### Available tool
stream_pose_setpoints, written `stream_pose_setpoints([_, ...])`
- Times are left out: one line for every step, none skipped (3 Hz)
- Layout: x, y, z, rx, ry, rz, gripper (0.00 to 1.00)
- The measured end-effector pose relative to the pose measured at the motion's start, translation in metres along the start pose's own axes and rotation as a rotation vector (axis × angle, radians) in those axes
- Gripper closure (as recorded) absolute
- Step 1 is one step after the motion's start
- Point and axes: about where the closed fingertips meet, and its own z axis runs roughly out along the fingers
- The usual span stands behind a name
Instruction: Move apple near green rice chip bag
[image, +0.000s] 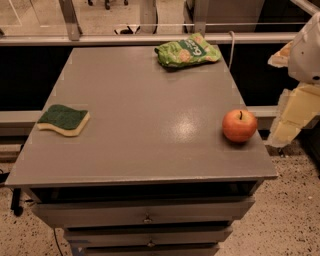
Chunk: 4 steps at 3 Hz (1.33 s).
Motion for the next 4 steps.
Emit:
stream_pose_setpoints([0.014, -0.013, 0.017, 0.000, -0.050, 0.053, 0.00])
stream_pose_setpoints([0.021, -0.019, 0.042, -0.030, -0.118, 0.114, 0.00])
stream_pose_setpoints([0.019, -0.018, 0.064, -0.062, -0.192, 0.160, 0.00])
stream_pose_setpoints([0.016, -0.013, 0.084, -0.076, -0.246, 0.182, 0.00])
